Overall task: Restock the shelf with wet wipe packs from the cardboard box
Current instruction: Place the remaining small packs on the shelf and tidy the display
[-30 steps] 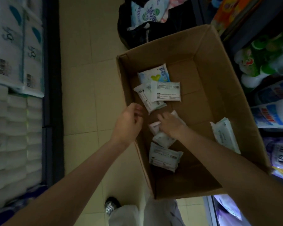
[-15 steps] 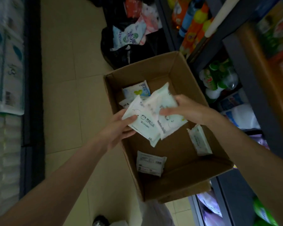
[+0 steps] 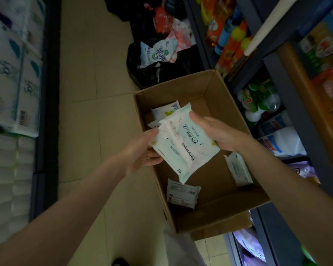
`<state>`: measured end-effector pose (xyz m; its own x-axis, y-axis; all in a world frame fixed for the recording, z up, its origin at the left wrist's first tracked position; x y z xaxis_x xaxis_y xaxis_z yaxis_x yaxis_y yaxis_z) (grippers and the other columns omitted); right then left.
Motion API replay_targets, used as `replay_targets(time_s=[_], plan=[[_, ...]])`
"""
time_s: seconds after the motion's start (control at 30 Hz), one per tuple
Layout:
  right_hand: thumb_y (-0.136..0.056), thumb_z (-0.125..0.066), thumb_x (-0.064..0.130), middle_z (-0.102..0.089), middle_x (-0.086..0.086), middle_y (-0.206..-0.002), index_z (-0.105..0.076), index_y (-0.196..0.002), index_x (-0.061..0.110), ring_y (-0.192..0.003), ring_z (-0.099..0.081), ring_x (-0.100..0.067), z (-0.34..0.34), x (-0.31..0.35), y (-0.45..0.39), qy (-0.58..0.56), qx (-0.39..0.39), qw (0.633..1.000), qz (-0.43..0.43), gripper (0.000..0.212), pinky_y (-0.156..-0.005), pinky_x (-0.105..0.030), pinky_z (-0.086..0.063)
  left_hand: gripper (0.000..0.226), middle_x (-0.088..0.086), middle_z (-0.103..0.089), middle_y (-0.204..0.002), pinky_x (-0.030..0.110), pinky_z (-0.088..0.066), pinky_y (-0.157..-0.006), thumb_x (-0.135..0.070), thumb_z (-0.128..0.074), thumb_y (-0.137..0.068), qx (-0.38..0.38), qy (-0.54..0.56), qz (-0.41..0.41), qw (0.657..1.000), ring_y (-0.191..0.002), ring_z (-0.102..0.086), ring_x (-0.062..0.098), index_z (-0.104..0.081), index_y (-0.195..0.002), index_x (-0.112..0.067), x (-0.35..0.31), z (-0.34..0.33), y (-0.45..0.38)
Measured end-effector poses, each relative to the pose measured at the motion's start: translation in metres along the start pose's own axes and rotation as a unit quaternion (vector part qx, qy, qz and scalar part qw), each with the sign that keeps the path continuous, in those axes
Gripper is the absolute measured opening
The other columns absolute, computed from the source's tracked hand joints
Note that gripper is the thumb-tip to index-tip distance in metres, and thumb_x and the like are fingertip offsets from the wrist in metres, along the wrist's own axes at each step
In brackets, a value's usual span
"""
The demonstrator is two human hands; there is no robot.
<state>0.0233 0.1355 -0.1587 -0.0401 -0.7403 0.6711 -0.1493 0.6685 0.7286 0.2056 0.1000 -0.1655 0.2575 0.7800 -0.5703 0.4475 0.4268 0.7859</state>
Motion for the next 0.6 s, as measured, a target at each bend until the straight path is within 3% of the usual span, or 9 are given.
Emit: replay_targets(time_s=[0.07,0.13,0.23,0.3,0.4,0.47,0.53,0.6], plan=[[-0.094,-0.032,0.05,-0.075,0.004,-0.086,-0.065,-0.097,0.021,-0.078,-0.071,-0.01,-0.009,0.003,-0.003,0.009,0.012,1.0,0.0,0.044,-0.067,-0.026,-0.058,0.047,0.001,-0.064,-0.074,0.029,-0.049,-0.063,-0.059,-0.031,-0.091,0.025,0.028,0.016,0.999,-0.072,-0.06,0.018,-0.057,-0.095,-0.021,-0.002,-0.002,0.001],[-0.095,-0.034,0.047,-0.072,0.0,-0.096,-0.063,-0.104,0.017,-0.083,-0.07,-0.012,-0.018,0.006,-0.006,0.058,0.019,0.998,0.014,0.043,-0.069,-0.024,-0.057,0.049,-0.002,-0.066,-0.078,0.028,-0.05,-0.065,-0.064,-0.036,-0.085,0.037,0.003,0.012,0.999,-0.077,-0.062,0.016,-0.06,-0.097,-0.023,-0.001,-0.002,0.002],[-0.093,-0.04,0.047,-0.066,-0.01,-0.09,-0.059,-0.109,-0.002,-0.076,-0.062,-0.023,-0.031,0.007,-0.016,0.199,-0.004,0.978,0.057,0.055,-0.06,-0.028,-0.046,0.041,-0.003,-0.07,-0.092,0.02,-0.053,-0.06,-0.04,-0.063,-0.081,0.021,-0.064,-0.004,0.998,-0.078,-0.067,0.01,-0.056,-0.117,-0.02,0.004,0.002,0.002],[-0.091,-0.047,0.046,-0.061,-0.01,-0.082,-0.057,-0.105,-0.008,-0.069,-0.056,-0.023,-0.034,0.004,-0.021,0.217,-0.026,0.973,0.079,0.057,-0.054,-0.026,-0.038,0.044,-0.001,-0.071,-0.097,0.019,-0.055,-0.061,-0.031,-0.066,-0.081,0.01,-0.068,-0.003,0.998,-0.081,-0.068,0.011,-0.054,-0.121,-0.018,0.008,0.007,-0.001],[-0.085,-0.062,0.032,-0.067,-0.001,-0.08,-0.065,-0.09,0.007,-0.064,-0.065,-0.01,-0.032,0.001,-0.024,0.229,-0.003,0.97,0.085,0.025,-0.052,-0.019,-0.049,0.044,0.003,-0.072,-0.101,0.028,-0.056,-0.076,-0.033,-0.065,-0.082,-0.003,-0.076,-0.009,0.997,-0.092,-0.068,0.018,-0.054,-0.121,-0.017,0.011,0.016,-0.001],[-0.083,-0.066,0.022,-0.07,0.002,-0.084,-0.066,-0.096,0.01,-0.067,-0.068,-0.006,-0.026,0.002,-0.02,0.145,-0.017,0.986,0.083,0.018,-0.056,-0.017,-0.055,0.041,0.002,-0.071,-0.097,0.03,-0.055,-0.077,-0.043,-0.055,-0.087,-0.006,-0.054,-0.015,0.998,-0.092,-0.067,0.019,-0.054,-0.119,-0.018,0.013,0.021,0.0],[-0.086,-0.062,0.017,-0.069,-0.001,-0.089,-0.064,-0.105,0.008,-0.075,-0.068,-0.012,-0.015,0.006,-0.016,-0.043,-0.073,0.992,0.088,0.02,-0.06,-0.021,-0.056,0.037,0.0,-0.068,-0.09,0.028,-0.057,-0.069,-0.045,-0.044,-0.092,-0.026,0.021,-0.018,0.999,-0.084,-0.066,0.017,-0.053,-0.117,-0.019,0.013,0.024,0.0],[-0.089,-0.058,0.014,-0.067,-0.004,-0.099,-0.061,-0.11,0.009,-0.085,-0.065,-0.015,-0.002,0.009,-0.011,-0.227,-0.127,0.96,0.103,0.022,-0.062,-0.024,-0.058,0.029,0.003,-0.065,-0.09,0.024,-0.058,-0.056,-0.035,-0.041,-0.097,-0.067,0.116,-0.023,0.991,-0.079,-0.064,0.018,-0.052,-0.114,-0.015,0.013,0.022,-0.002]])
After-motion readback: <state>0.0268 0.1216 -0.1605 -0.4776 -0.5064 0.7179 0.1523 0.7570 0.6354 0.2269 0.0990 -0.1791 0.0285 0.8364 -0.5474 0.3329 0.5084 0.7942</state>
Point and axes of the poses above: each hand's wrist, its own y-axis away from the middle knuckle, its own z-axis out of the back of the hand, x = y × z, the point moved 4 cm from there along -y, towards the middle knuckle
